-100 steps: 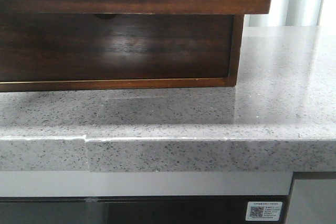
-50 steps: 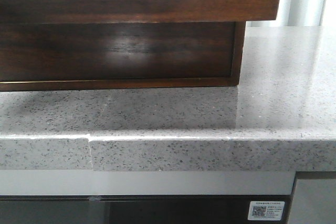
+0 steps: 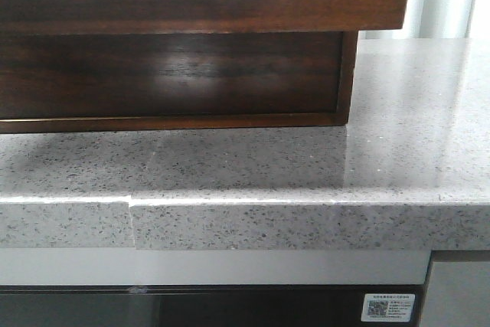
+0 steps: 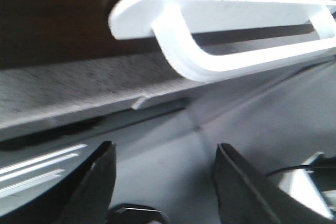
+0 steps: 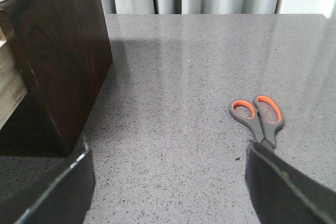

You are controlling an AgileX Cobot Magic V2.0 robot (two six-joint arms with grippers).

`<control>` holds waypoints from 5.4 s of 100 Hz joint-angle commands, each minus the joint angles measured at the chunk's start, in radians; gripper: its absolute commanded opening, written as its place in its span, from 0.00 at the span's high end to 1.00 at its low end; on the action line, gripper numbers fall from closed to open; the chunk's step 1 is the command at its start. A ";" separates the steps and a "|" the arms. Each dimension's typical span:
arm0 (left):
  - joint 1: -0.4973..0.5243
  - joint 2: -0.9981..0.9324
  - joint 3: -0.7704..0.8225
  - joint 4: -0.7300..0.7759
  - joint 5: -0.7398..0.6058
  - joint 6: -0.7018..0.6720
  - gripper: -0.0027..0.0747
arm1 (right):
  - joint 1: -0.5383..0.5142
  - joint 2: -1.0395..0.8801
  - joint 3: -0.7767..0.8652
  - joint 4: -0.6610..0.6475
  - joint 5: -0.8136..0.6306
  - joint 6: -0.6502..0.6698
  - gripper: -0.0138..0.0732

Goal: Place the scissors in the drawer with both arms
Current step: 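Lower the right gripper onto the grey-orange scissors and grasp them, then carry the scissors with the right gripper over the open drawer and release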

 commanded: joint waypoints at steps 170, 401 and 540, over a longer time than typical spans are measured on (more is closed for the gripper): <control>-0.151 0.052 -0.258 0.088 -0.434 0.221 0.46 | -0.361 1.173 -0.759 0.046 0.525 -0.185 0.38; -0.151 0.052 -0.258 0.093 -0.434 0.221 0.46 | -0.159 0.893 -1.043 0.216 0.537 -0.431 0.91; -0.151 0.052 -0.258 0.093 -0.434 0.221 0.46 | 0.586 1.185 -1.163 0.222 0.568 -1.050 0.80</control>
